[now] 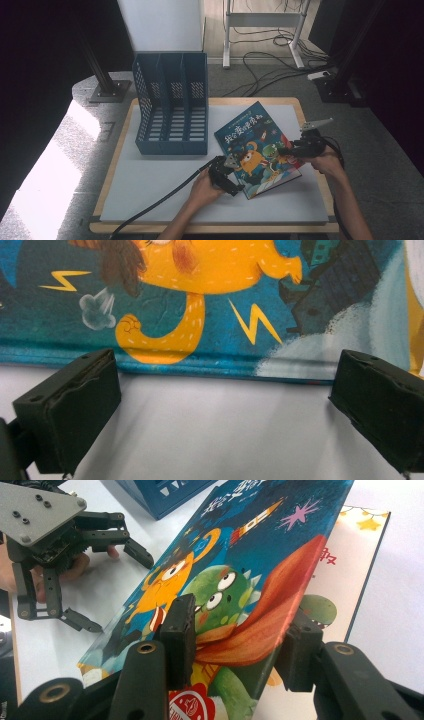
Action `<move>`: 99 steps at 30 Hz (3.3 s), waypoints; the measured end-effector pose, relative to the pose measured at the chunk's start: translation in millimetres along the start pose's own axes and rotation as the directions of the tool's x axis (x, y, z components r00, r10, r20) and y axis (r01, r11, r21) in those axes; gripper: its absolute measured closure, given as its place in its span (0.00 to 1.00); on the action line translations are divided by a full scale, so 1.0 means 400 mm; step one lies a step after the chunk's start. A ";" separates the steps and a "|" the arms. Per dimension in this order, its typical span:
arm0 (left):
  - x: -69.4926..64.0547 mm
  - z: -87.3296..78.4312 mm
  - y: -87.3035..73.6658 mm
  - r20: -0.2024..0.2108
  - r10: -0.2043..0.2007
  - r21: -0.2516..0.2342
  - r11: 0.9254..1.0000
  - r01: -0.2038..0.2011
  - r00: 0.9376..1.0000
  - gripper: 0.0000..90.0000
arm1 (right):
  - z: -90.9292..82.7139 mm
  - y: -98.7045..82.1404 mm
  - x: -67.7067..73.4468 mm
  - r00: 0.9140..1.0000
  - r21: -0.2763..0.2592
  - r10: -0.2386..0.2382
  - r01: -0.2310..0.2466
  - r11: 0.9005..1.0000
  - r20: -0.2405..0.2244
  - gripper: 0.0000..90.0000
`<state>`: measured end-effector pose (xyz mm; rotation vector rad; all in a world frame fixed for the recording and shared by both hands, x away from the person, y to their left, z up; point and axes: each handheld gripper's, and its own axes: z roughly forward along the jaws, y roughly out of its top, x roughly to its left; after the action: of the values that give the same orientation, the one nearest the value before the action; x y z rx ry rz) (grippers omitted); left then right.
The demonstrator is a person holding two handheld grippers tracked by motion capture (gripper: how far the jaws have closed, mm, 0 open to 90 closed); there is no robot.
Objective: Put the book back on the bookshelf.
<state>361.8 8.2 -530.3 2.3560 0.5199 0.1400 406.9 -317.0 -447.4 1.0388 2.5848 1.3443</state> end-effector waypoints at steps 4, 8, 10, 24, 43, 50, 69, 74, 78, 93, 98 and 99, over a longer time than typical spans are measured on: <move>0.000 0.000 0.000 0.000 0.002 0.002 1.000 -0.002 1.000 0.00 | -0.005 -0.002 0.006 1.000 -0.001 -0.003 0.003 1.000 0.010 0.62; 0.000 0.000 0.000 -0.001 0.002 0.002 1.000 -0.002 1.000 0.00 | -0.008 -0.003 0.013 1.000 -0.012 -0.020 0.020 1.000 0.018 0.62; 0.000 0.000 0.000 -0.001 0.002 0.001 1.000 -0.002 1.000 0.00 | -0.011 -0.007 0.016 0.999 -0.018 -0.025 0.026 1.000 0.020 0.62; 0.071 -0.012 -0.001 0.038 -0.049 -0.019 0.999 0.049 0.998 0.00 | -0.035 -0.042 0.023 0.997 -0.089 -0.078 0.079 0.993 0.013 0.63; 0.128 -0.001 0.024 0.140 -0.134 -0.070 0.987 0.145 0.981 0.00 | -0.069 -0.050 0.037 0.987 -0.155 -0.147 0.135 0.979 -0.065 0.68; 0.131 0.004 0.028 0.147 -0.146 -0.052 0.987 0.155 0.978 0.00 | -0.066 -0.049 0.030 0.993 -0.124 -0.106 0.098 0.987 -0.060 0.68; 0.129 -0.033 0.047 0.182 -0.158 -0.114 0.977 0.181 0.971 0.00 | -0.059 -0.092 -0.009 0.998 -0.020 0.044 -0.045 0.999 -0.048 0.61; 0.128 -0.057 0.061 0.185 -0.164 -0.148 0.970 0.193 0.969 0.00 | -0.053 -0.104 -0.019 0.997 0.002 0.071 -0.071 0.997 -0.028 0.58; 0.132 -0.083 0.071 0.206 -0.172 -0.179 0.961 0.210 0.963 0.00 | -0.045 -0.113 -0.024 0.997 0.005 0.080 -0.080 0.997 -0.011 0.56; 0.103 -0.150 0.115 0.195 -0.151 -0.173 0.967 0.186 0.969 0.06 | 0.001 -0.113 -0.021 0.996 0.025 0.061 -0.063 0.998 0.060 0.49; 0.090 -0.166 0.119 0.050 -0.127 -0.149 0.980 0.133 0.991 0.30 | 0.003 -0.115 -0.015 0.996 0.010 0.047 -0.047 0.999 0.073 0.48; 0.086 -0.169 0.120 0.016 -0.110 -0.147 0.983 0.111 0.994 0.36 | 0.003 -0.116 -0.014 0.996 0.005 0.047 -0.048 0.999 0.075 0.48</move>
<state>392.7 32.5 -449.5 2.1777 0.6140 0.1133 386.7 -338.0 -484.0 1.1356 2.5282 1.2821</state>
